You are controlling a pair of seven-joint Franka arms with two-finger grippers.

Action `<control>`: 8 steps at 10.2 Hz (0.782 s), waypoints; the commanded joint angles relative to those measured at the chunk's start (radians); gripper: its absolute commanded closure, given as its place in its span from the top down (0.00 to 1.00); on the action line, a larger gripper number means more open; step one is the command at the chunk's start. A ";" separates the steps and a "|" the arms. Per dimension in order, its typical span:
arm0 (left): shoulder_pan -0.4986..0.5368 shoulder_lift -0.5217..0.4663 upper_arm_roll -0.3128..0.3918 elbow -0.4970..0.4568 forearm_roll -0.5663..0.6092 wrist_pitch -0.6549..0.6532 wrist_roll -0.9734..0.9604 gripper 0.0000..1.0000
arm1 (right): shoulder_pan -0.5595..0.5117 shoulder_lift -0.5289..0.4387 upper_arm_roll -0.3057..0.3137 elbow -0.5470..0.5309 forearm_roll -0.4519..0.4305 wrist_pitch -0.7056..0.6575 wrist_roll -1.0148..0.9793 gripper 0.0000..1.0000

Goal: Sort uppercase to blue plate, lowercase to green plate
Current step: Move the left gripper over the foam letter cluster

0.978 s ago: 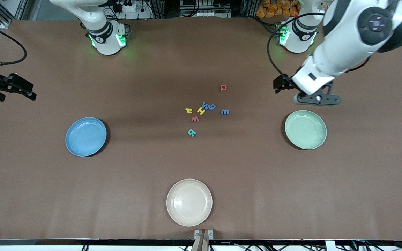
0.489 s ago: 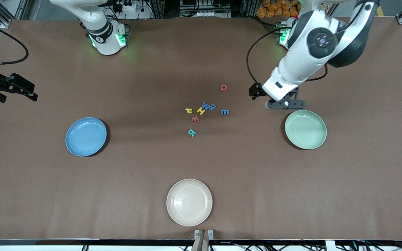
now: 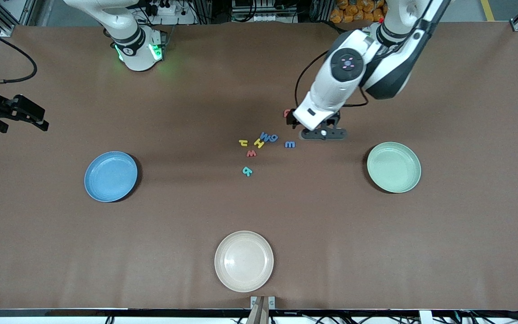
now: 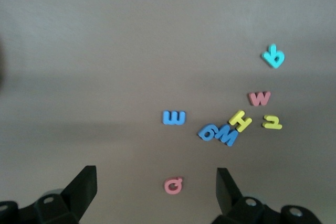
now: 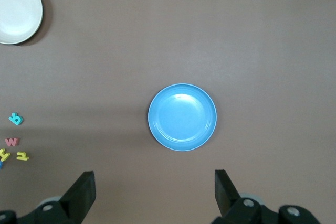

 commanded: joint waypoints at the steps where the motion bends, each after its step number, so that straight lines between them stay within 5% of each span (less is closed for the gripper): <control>1: -0.089 0.082 0.031 0.003 0.083 0.067 -0.097 1.00 | 0.002 -0.005 -0.002 0.007 0.018 0.000 -0.011 1.00; 8: -0.143 0.155 0.082 -0.101 0.186 0.271 -0.107 1.00 | 0.003 -0.008 0.000 0.018 0.014 0.004 0.000 1.00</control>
